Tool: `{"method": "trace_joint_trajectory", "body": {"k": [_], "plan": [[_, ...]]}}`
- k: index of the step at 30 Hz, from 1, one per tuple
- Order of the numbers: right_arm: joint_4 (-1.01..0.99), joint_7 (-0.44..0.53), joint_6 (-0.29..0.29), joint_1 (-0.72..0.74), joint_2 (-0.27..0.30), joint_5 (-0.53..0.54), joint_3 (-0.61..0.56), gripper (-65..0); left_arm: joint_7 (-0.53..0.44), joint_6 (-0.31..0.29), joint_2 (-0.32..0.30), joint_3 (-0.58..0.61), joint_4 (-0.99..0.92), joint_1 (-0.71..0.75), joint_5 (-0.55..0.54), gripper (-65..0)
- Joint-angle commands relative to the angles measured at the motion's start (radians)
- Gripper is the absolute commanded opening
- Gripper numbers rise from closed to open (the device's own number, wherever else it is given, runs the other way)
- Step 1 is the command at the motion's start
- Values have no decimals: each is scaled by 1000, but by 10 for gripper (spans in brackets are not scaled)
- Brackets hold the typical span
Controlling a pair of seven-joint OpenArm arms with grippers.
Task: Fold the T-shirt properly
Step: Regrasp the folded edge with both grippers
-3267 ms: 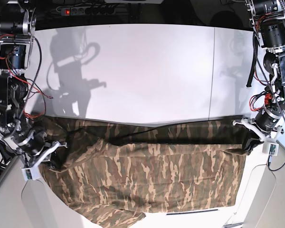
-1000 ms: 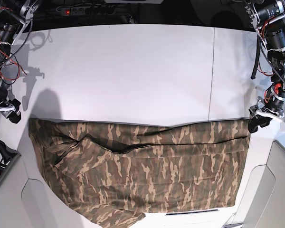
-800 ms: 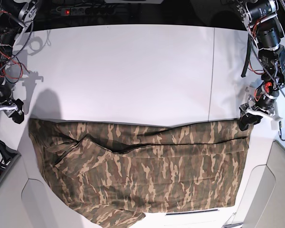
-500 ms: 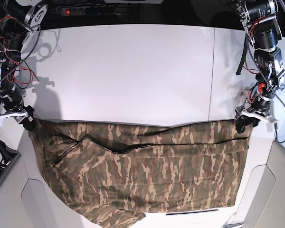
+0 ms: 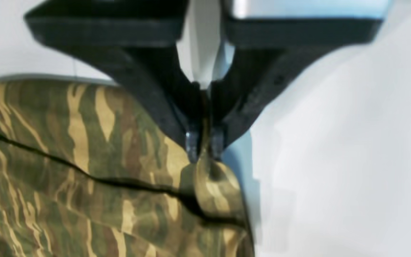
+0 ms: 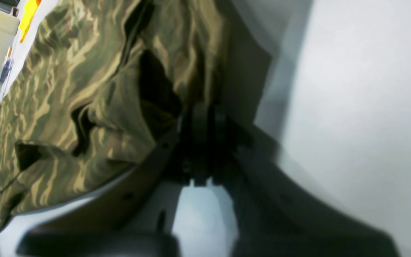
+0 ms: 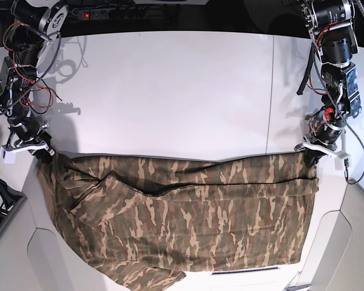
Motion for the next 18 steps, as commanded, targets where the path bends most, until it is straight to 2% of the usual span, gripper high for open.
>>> {"method": "trace_joint_trajectory", "body": {"k": [1, 6, 14, 18], "plan": [[10, 15, 19, 24, 15, 8, -1, -650, -5, -20, -19, -2, 9, -24, -5, -650], [25, 15, 34, 32, 32, 8, 0, -650, 0, -58, -40, -2, 9, -53, -5, -650], [26, 13, 34, 32, 114, 11, 0, -650, 0, -75, -90, -2, 9, -57, -13, -650], [26, -5, 49, 30, 131, 12, 0, -650, 2, -172, -97, -2, 13, -56, -20, -650]]}}
